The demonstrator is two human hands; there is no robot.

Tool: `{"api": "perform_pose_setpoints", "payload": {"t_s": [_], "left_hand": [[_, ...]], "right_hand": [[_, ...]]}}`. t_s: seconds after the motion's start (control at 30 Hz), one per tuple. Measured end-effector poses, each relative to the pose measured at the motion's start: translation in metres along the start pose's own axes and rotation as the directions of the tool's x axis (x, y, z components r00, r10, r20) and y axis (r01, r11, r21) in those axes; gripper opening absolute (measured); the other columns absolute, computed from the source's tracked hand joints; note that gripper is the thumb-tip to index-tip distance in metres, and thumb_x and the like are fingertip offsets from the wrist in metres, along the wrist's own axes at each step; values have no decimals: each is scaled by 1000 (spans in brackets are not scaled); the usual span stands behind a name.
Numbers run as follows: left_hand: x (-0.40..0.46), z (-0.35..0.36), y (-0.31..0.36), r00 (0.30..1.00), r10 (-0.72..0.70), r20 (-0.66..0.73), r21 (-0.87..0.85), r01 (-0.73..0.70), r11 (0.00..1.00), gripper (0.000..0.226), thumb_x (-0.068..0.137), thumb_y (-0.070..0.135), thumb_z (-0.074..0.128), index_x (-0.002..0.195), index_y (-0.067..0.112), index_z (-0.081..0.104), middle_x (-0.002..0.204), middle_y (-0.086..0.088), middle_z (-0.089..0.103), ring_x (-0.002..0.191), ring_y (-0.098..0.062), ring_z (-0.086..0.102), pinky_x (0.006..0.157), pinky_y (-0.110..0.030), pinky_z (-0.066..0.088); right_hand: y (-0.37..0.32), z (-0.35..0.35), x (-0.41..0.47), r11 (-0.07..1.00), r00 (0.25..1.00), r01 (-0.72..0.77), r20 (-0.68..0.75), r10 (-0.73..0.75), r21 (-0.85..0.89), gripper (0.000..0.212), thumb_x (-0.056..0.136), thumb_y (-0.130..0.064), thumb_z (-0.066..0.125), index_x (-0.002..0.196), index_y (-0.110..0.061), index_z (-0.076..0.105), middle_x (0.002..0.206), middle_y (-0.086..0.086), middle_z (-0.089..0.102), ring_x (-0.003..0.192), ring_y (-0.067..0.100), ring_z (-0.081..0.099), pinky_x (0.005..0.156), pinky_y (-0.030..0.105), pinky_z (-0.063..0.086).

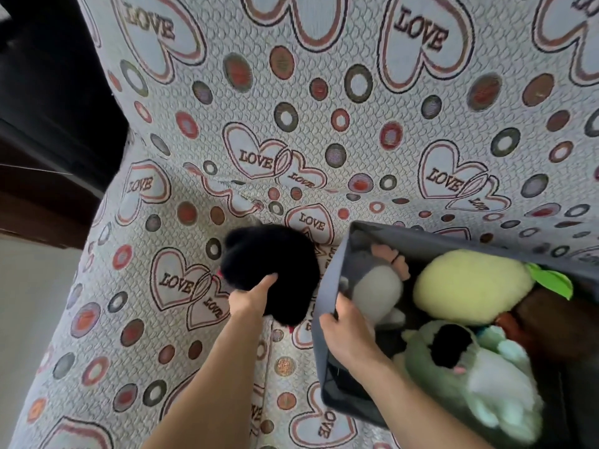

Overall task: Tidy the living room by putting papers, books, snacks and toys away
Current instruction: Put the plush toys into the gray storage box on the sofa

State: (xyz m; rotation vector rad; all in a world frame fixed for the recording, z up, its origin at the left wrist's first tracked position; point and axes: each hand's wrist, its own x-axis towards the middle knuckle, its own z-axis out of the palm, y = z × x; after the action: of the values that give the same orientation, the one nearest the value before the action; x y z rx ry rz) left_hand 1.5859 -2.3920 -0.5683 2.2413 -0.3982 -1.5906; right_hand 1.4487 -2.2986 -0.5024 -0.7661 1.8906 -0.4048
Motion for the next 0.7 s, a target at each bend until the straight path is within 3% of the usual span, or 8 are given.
{"api": "perform_pose_setpoints", "payload": {"t_s": [0.1, 0.2, 0.33, 0.4, 0.47, 0.5, 0.6, 0.7], "left_hand": [[-22, 2, 13, 993, 96, -67, 50, -93, 994, 68, 76, 32, 79, 126, -5, 52, 124, -21, 61, 114, -35, 59, 95, -34, 45], [-52, -5, 25, 981, 170, -91, -83, -178, 981, 54, 75, 32, 79, 114, 2, 57, 115, -18, 64, 104, -32, 64, 97, -40, 51], [-101, -16, 32, 963, 257, -80, -271, -269, 924, 50, 80, 38, 73, 113, 9, 51, 105, -9, 57, 101, -23, 58, 103, -41, 45], [-123, -17, 29, 961, 278, -5, -277, -268, 923, 67, 75, 47, 74, 120, 5, 49, 111, -10, 57, 101, -21, 57, 105, -45, 43], [-146, -12, 22, 943, 314, 109, -248, -280, 927, 89, 57, 59, 80, 123, 5, 52, 116, -8, 64, 104, -20, 63, 102, -47, 46], [-158, -7, 17, 929, 339, 151, -227, -301, 926, 89, 52, 58, 83, 120, 6, 57, 113, -8, 68, 102, -21, 66, 98, -45, 50], [-189, 15, -5, 887, 411, 209, -118, -394, 911, 48, 68, 38, 81, 105, 10, 69, 99, -7, 74, 92, -19, 71, 84, -38, 58], [-206, 38, -27, 876, 417, 242, -34, -421, 906, 28, 71, 33, 80, 92, 18, 70, 93, -6, 74, 89, -22, 71, 84, -47, 58]], "right_hand": [[3, -4, 3, 1000, 1000, -6, 12, 6, 22, 32, 96, -12, 41, 127, -13, 46, 93, -3, 51, 77, 13, 44, 59, 18, 29], [4, -11, -1, 997, 999, -16, 47, 12, 77, 27, 97, -17, 44, 124, -15, 47, 100, 2, 58, 85, 18, 55, 70, 28, 41], [10, -19, -5, 987, 999, 12, 34, -18, 162, 24, 91, -33, 51, 115, -33, 51, 107, -5, 67, 99, 20, 62, 90, 42, 51], [14, -24, -10, 983, 999, 37, 30, -43, 180, 32, 85, -44, 50, 117, -41, 51, 107, -5, 67, 102, 21, 62, 92, 45, 51], [14, -36, -20, 962, 996, 67, 36, -79, 266, 27, 91, -34, 53, 118, -38, 55, 108, -4, 66, 99, 18, 62, 89, 39, 52], [15, -44, -28, 944, 996, 68, 39, -85, 322, 24, 94, -22, 54, 113, -35, 56, 103, -3, 66, 93, 16, 62, 83, 33, 52], [32, -76, -50, 915, 998, 69, -18, -68, 398, 22, 92, -8, 58, 106, -24, 60, 95, -2, 68, 90, 16, 65, 82, 34, 55], [64, -104, -63, 922, 996, 58, -87, -27, 382, 28, 91, -1, 52, 105, -23, 60, 94, -5, 67, 95, 17, 65, 89, 38, 54]]}}
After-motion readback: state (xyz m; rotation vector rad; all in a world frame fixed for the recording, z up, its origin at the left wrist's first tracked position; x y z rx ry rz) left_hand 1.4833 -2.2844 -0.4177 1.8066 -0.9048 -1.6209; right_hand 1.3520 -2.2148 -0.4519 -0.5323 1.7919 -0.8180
